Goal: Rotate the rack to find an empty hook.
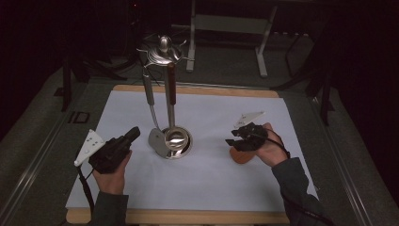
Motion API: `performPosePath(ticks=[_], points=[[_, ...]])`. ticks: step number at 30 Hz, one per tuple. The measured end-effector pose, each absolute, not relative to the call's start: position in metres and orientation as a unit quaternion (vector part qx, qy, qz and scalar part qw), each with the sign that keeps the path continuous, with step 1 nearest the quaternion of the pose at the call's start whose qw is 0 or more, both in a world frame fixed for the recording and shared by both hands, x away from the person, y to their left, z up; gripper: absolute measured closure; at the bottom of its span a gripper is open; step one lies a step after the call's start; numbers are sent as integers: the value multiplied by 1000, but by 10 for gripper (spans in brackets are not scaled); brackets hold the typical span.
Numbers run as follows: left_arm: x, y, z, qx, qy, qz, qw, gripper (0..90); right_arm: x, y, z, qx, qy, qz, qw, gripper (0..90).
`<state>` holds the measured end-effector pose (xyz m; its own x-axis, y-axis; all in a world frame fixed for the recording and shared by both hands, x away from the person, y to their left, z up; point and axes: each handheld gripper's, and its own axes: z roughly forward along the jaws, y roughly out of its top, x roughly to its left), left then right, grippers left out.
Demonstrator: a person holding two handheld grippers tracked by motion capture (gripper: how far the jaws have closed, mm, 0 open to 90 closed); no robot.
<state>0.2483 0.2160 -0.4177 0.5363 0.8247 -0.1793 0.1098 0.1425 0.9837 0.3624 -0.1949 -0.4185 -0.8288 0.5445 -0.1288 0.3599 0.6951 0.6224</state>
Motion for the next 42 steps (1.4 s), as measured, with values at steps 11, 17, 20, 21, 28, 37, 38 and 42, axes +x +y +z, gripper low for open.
performPosePath(ticks=[11,17,20,21,28,37,38,42], points=[[262,215,-356,547,361,312,688,899,352,-205,-444,270,908,283,148,534],[262,206,-321,539,327,325,705,899,346,-211,-454,283,904,289,141,530],[264,199,-304,540,315,346,700,898,340,-213,-462,289,902,290,139,521],[265,197,-301,541,313,350,698,898,337,-214,-463,293,899,294,140,520],[277,189,-285,548,310,366,685,898,324,-230,-470,324,880,322,135,518],[287,184,-278,566,304,377,668,896,311,-250,-481,364,854,351,127,518],[287,184,-278,567,304,378,665,897,310,-251,-483,366,852,352,127,518],[286,183,-277,572,301,387,658,897,309,-261,-489,383,845,353,125,518]])
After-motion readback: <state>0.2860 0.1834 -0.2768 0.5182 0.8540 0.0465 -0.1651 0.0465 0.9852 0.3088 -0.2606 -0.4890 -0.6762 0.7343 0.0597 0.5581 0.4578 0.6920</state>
